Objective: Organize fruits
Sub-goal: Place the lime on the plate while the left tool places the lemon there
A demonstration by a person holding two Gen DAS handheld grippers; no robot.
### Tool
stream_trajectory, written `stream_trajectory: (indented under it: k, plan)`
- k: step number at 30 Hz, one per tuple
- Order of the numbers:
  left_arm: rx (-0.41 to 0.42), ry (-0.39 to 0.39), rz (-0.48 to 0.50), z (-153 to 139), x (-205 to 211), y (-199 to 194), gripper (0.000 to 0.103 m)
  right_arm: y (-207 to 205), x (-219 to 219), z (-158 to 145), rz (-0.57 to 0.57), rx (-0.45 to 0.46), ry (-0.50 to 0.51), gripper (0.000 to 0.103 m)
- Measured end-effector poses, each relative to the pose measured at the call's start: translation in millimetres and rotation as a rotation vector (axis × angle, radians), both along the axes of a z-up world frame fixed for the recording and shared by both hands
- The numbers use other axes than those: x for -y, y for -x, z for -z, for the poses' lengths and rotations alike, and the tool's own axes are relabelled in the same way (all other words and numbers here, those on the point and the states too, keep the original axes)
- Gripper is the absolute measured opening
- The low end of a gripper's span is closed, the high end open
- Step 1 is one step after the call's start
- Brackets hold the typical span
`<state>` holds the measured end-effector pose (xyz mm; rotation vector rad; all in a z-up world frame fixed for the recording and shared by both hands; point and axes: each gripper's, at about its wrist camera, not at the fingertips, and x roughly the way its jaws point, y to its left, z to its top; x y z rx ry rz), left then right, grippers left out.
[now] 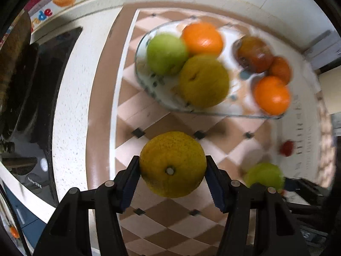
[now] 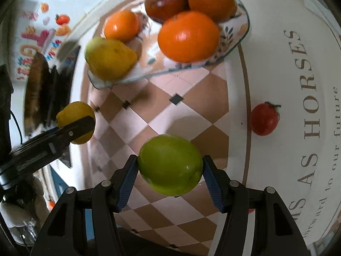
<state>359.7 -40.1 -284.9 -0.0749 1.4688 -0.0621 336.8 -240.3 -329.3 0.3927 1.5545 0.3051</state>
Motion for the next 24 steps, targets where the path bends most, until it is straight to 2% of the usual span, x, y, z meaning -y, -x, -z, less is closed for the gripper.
stream_trajectory:
  k: [6,9,15,22,24]
  plan:
    - [0.069,0.107,0.048,-52,24,-27,0.057,-25,21,-42,0.083,0.083,-0.100,0.063]
    - [0.050,0.135,0.083,-57,39,-61,0.057,-44,19,-53,0.086,0.122,-0.109,0.063]
    - [-0.036,0.100,0.124,-30,55,-120,0.057,-81,5,-45,0.103,0.116,-0.129,0.063]
    - [-0.138,0.055,0.141,4,60,-142,0.057,-100,-8,-33,0.137,0.074,-0.129,0.064]
    - [-0.165,0.056,0.135,11,59,-144,0.057,-102,-10,-34,0.141,0.073,-0.131,0.071]
